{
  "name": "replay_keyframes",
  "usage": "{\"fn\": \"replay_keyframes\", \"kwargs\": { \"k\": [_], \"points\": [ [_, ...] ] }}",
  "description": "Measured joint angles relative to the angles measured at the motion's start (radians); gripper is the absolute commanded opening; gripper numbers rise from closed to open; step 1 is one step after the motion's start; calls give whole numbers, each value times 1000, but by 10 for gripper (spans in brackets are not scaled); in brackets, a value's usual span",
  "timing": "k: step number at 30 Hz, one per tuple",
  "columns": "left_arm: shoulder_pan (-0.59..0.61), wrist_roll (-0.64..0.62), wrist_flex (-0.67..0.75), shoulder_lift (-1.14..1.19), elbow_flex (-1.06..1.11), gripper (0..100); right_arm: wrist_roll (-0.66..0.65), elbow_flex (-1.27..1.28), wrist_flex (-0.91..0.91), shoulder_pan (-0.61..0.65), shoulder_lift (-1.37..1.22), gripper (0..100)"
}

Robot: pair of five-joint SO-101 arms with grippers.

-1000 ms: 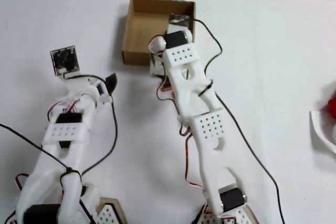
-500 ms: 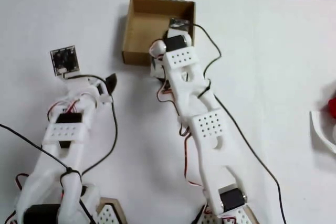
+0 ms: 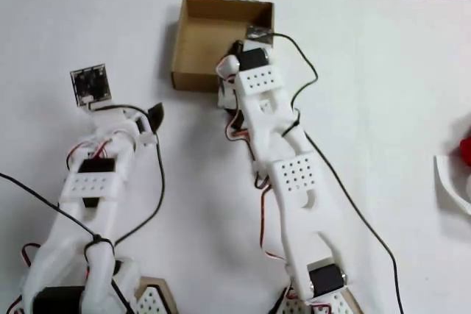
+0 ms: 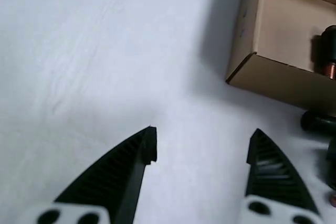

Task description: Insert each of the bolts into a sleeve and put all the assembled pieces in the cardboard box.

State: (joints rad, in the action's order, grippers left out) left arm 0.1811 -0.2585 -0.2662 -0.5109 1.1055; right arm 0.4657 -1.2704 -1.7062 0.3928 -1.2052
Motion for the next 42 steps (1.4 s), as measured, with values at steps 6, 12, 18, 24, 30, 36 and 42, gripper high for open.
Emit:
{"fn": "replay_keyframes", "kwargs": {
  "k": [6,12,18,24,30,36,42],
  "points": [
    [0,0,0,0,0,293,-118,0,-25,18,0,29],
    [0,0,0,0,0,293,-166,0,-31,40,2,190],
    [2,0,0,0,0,293,-167,0,-31,71,11,148],
    [0,0,0,0,0,293,-167,5,-35,71,20,148],
    [0,0,0,0,0,293,-167,121,-35,71,61,149],
    [0,0,0,0,0,293,-170,172,-35,63,83,145],
    [0,0,0,0,0,293,-170,132,-35,55,81,145]
  ]
}}
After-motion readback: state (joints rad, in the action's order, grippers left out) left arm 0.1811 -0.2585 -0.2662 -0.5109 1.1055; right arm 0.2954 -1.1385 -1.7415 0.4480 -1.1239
